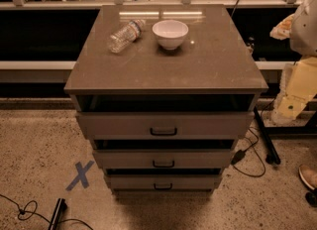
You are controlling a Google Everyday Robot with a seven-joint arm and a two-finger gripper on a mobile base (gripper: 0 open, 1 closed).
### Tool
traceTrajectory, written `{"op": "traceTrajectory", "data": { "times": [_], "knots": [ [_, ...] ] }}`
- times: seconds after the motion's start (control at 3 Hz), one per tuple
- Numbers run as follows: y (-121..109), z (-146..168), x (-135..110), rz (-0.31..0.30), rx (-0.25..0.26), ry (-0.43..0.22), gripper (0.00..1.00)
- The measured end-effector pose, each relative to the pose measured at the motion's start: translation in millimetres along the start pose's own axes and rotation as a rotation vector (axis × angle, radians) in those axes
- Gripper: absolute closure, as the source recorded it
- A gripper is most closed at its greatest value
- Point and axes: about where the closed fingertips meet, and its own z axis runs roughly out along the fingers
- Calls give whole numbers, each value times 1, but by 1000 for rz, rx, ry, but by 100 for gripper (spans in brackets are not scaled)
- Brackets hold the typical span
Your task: Open top drawer
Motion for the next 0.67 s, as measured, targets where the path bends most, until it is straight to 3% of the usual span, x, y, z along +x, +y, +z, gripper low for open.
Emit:
{"op": "traceTrajectory", "data": {
  "times": [0.33, 0.67],
  "knots": [
    [0, 0, 0, 0, 0, 0, 0],
    [1, 29, 4, -26, 11, -16, 0]
  ]
}}
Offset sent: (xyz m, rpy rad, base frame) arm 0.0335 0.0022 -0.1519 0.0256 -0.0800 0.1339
